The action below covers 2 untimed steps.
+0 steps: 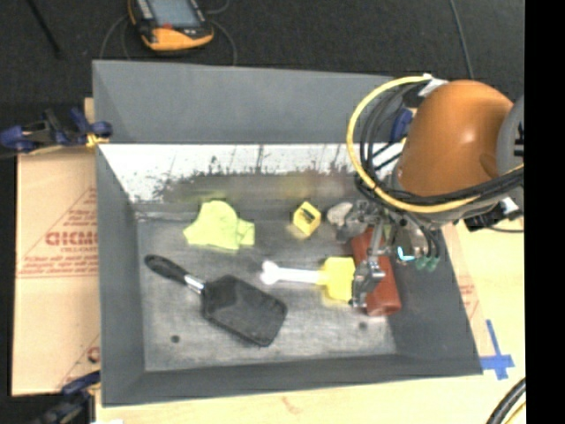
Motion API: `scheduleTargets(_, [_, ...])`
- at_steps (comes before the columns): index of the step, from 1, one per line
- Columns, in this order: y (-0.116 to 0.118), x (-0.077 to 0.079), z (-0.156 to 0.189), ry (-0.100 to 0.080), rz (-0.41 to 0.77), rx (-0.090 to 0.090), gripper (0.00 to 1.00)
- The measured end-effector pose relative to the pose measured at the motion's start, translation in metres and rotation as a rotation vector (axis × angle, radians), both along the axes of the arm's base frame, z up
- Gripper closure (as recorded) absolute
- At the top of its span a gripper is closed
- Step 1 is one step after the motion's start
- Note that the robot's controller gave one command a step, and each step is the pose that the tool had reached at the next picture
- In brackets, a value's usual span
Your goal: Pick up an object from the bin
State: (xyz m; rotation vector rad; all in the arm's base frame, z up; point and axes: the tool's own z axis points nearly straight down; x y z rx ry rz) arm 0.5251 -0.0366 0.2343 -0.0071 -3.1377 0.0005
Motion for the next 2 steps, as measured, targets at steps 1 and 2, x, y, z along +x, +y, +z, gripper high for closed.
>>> scheduleTargets(1, [0.0,0.002,0.004,-0.008,0.001,-0.001,0.0])
scheduleTargets(2, [0.067,0.031,-0.163,-0.009,0.287,-0.001,1.0])
